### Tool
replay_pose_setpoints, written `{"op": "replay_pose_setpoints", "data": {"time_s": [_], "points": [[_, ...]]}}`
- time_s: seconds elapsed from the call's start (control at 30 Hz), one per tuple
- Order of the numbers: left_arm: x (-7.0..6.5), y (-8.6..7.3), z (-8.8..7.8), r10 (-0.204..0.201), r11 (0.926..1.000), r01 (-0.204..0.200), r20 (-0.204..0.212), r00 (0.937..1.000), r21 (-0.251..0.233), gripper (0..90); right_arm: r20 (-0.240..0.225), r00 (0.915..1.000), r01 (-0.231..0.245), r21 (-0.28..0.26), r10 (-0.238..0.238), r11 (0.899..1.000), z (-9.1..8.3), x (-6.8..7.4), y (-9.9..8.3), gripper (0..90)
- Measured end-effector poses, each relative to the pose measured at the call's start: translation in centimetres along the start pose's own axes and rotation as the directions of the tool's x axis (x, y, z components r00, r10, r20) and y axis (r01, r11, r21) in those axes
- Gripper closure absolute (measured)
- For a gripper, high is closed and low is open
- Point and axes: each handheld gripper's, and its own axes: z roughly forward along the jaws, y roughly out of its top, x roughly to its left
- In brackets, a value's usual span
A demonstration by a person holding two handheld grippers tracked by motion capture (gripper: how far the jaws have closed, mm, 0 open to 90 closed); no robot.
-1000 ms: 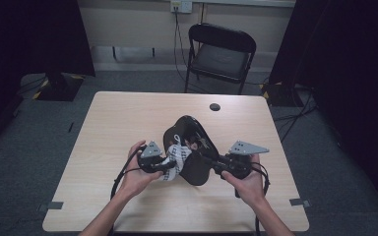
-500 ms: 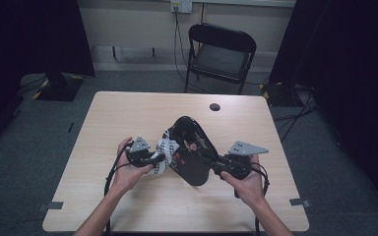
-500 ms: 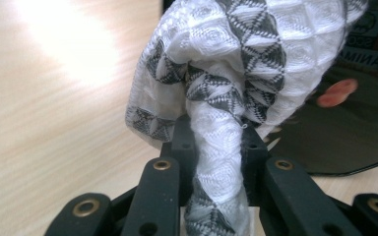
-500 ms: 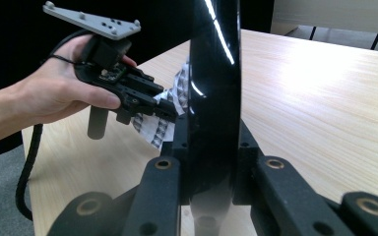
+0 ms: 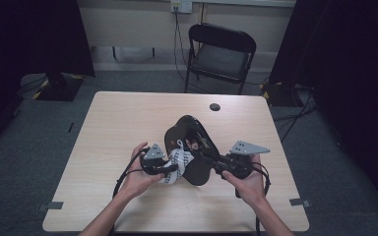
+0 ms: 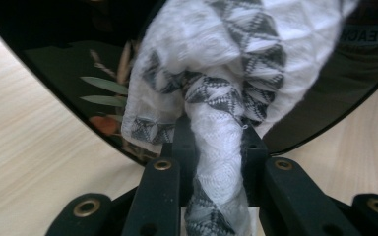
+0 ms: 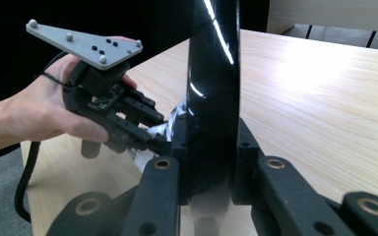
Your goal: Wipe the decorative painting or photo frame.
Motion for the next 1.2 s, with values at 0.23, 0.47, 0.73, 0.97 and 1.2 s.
{"op": "replay_pose_setpoints", "data": {"time_s": [0.23,0.47,0.73,0.97,1.2], "points": [[2.6,-0.8,-1.3,-0.090,0.9957,0.087,-0.107,0.9902,-0.033,75.9,-0.010,0.9999,0.004,0.003,-0.004,1.000,0.1,0.2,0.0,78.6],[1.1,-0.3,-0.7,-0.047,0.9989,0.047,-0.052,0.9975,-0.005,76.3,-0.012,0.9999,0.000,0.001,0.000,1.000,0.2,0.2,0.0,78.5],[-1.9,0.5,0.6,0.015,0.9999,-0.015,0.051,0.9986,0.007,76.4,-0.001,1.0000,-0.004,-0.003,0.004,1.000,0.0,-0.1,0.0,78.5],[0.5,0.0,-0.3,-0.053,0.9982,0.052,-0.041,0.9977,-0.031,76.3,-0.002,1.0000,-0.005,-0.003,0.005,1.000,0.0,-0.1,0.0,78.4],[3.5,-1.0,-2.0,-0.164,0.9856,0.158,-0.123,0.9787,-0.062,76.3,-0.016,0.9999,0.003,-0.005,-0.003,1.000,0.2,0.2,-0.1,78.9]]}}
